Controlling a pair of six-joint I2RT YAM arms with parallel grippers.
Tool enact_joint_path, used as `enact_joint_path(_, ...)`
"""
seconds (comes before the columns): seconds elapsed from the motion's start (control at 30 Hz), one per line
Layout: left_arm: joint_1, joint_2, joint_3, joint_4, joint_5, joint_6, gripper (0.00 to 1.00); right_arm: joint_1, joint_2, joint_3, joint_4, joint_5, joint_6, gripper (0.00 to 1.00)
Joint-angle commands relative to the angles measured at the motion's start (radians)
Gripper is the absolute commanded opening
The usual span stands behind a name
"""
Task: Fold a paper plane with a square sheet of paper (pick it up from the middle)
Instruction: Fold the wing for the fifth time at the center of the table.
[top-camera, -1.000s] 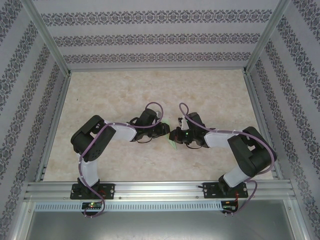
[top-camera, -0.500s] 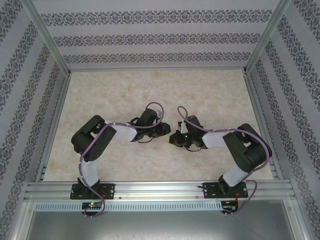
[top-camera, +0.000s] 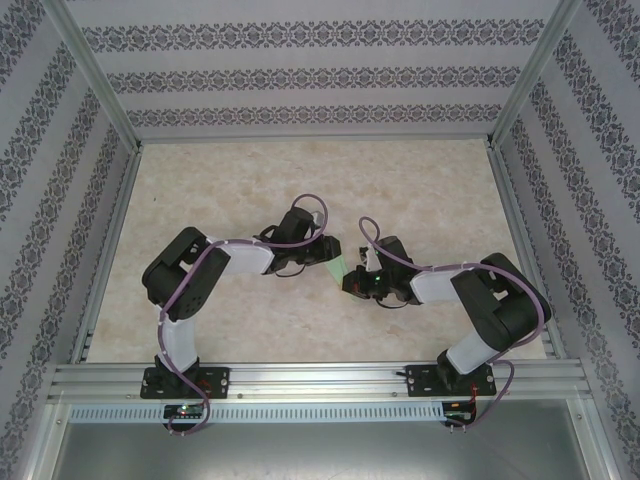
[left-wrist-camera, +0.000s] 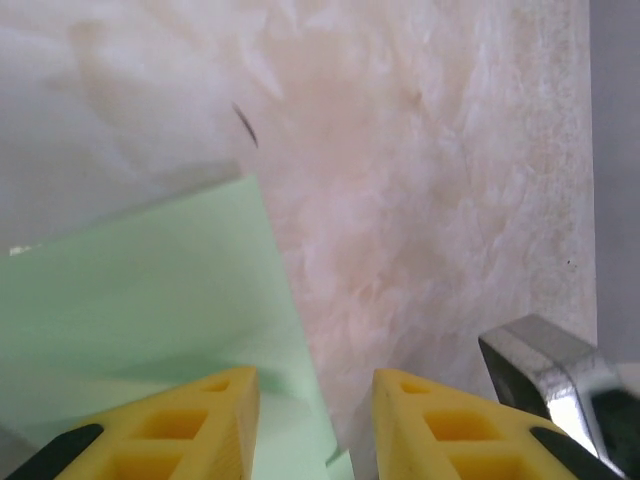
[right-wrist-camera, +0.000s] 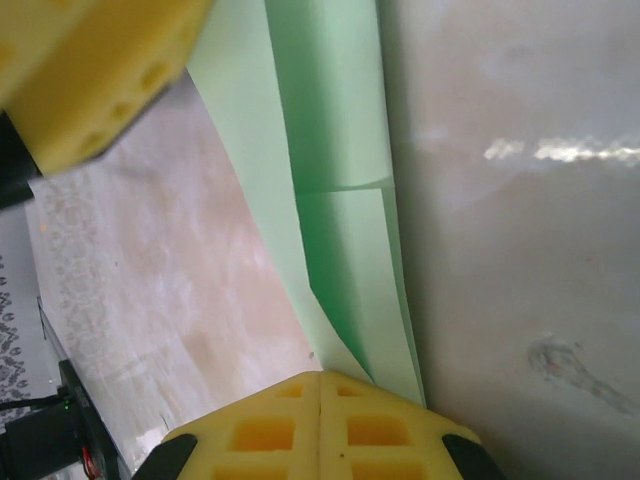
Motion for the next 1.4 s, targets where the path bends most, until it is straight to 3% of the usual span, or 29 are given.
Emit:
enact_joint_path(0.0, 0.017, 0.028, 0.031, -0.026, -0.002, 0.046, 0.36, -0.005, 0.024, -0.036, -0.169, 0.014, -0.056, 0.00)
enact_joint_path(0.4, 0.046, 0.043, 0.071, -0.058, 0.010, 0.104, 0.38, -0.011, 0.015, -0.017, -0.218, 0.016, -0.085, 0.00)
enact_joint_path(0.67, 0.053, -0.020, 0.090, 0.053, 0.206, 0.108, 0.46, -0.014, 0.013, 0.007, -0.235, 0.025, -0.080, 0.00)
enact_joint_path(0.73, 0.054, -0.068, 0.087, 0.019, 0.184, 0.134, 0.47, -0.014, 0.015, 0.014, -0.239, 0.026, -0.079, 0.00)
enact_joint_path(0.93, 0.057, -0.180, -0.019, -0.004, 0.094, 0.148, 0.48, -0.014, 0.038, 0.030, -0.243, 0.027, -0.072, 0.00)
enact_joint_path(1.1, 0.051, -0.182, -0.120, 0.141, 0.165, 0.092, 0.48, -0.015, 0.044, 0.035, -0.242, 0.030, -0.067, 0.00)
enact_joint_path(1.37, 0.027, -0.158, -0.188, 0.222, 0.193, 0.083, 0.46, -0.015, 0.050, 0.043, -0.244, 0.032, -0.061, 0.00)
